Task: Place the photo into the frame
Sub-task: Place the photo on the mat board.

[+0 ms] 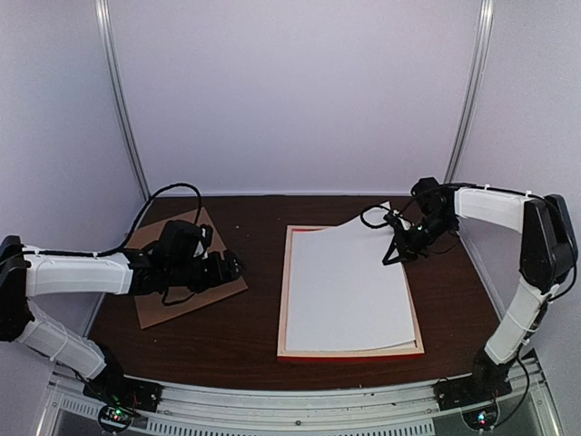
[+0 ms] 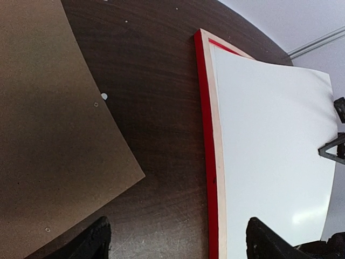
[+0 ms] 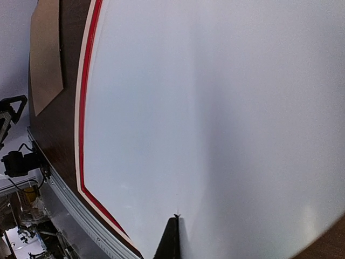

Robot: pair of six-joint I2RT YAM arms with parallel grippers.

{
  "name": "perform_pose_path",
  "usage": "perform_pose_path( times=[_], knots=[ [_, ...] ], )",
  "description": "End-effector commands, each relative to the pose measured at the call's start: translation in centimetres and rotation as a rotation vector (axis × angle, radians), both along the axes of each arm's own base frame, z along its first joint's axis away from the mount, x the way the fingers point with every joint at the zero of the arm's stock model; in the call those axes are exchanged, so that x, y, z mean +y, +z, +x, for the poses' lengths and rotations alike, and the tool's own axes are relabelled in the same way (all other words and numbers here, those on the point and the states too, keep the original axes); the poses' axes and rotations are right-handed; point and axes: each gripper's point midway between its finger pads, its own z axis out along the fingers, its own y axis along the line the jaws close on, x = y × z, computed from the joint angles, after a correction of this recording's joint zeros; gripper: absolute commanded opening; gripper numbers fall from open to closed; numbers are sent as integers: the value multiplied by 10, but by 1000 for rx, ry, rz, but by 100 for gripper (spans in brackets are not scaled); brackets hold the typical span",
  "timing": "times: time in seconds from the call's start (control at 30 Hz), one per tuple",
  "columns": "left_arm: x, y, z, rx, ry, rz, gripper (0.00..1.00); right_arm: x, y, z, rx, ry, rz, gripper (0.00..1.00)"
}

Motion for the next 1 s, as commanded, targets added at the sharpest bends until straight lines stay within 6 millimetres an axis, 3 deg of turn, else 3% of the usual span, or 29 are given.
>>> perform_pose_path(
  times=[0.0,0.27,0.97],
  knots=[
    [-13,22,9,-67,-44,-13,87,0,-5,8,2,37,-16,0],
    [-19,11,5,-28,-73,-16,87,0,-8,17,-21,64,-30,0],
    [-27,14,7,-39,-113,-12,90,6,-14,37,-31,69,-30,2]
  ],
)
